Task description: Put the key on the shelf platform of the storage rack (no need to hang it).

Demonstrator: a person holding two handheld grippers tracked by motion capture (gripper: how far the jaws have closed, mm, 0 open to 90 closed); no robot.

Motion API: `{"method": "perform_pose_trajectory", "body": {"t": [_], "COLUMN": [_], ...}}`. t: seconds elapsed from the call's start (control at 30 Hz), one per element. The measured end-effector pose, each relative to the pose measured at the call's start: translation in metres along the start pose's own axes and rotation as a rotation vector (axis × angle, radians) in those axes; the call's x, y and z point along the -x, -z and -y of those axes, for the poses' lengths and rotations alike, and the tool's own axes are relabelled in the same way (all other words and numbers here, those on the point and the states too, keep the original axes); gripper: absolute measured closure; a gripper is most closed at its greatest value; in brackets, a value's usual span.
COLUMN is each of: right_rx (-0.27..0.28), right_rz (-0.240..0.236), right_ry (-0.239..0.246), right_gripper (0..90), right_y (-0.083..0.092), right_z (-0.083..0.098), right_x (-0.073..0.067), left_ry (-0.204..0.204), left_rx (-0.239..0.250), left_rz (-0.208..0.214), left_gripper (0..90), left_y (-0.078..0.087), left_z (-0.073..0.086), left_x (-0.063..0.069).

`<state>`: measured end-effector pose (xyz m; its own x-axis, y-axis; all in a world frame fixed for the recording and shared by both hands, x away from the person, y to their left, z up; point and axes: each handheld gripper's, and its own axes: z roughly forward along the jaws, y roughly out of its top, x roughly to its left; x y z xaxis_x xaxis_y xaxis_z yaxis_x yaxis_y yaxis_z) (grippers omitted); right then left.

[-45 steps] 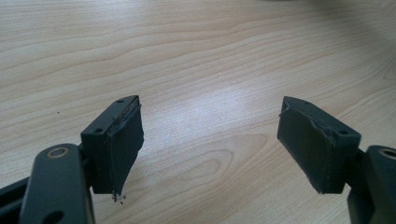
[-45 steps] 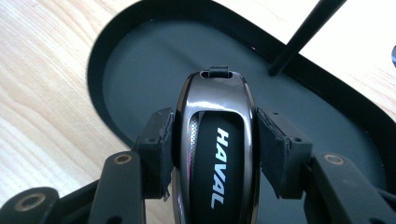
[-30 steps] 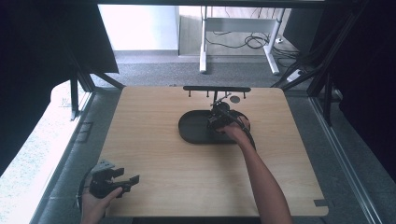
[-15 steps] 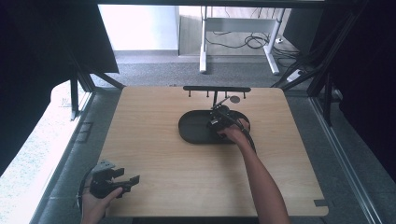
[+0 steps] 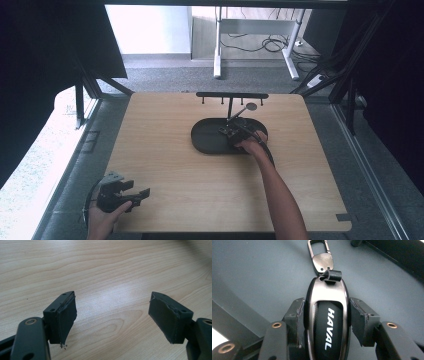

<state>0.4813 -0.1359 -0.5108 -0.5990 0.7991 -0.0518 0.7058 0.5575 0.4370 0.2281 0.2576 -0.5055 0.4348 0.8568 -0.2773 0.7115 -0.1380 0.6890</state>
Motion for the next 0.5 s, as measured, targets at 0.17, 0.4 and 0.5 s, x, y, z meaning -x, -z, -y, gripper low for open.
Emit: {"method": "perform_pose_trajectory", "body": {"t": [0.17, 0.4, 0.5], "right_rx": [-0.004, 0.055, 0.099], "right_rz": [0.005, 0.035, 0.029], "right_ry": [0.003, 0.019, 0.041], "right_gripper": [38.5, 31.2, 32.2], "right_y": [0.0, 0.02, 0.036], "right_z": [0.001, 0.004, 0.005], "right_x": [0.0, -0.009, -0.014], "left_ry": [-0.003, -0.002, -0.007], "left_rx": [-0.001, -0.005, -0.005], "left_rz": [0.003, 0.0, 0.002], "left_gripper": [22.6, 22.6, 22.6], "left_y": [0.0, -0.001, -0.001], "left_z": [0.0, 0.0, 0.0], "left_x": [0.0, 0.001, 0.002]}}
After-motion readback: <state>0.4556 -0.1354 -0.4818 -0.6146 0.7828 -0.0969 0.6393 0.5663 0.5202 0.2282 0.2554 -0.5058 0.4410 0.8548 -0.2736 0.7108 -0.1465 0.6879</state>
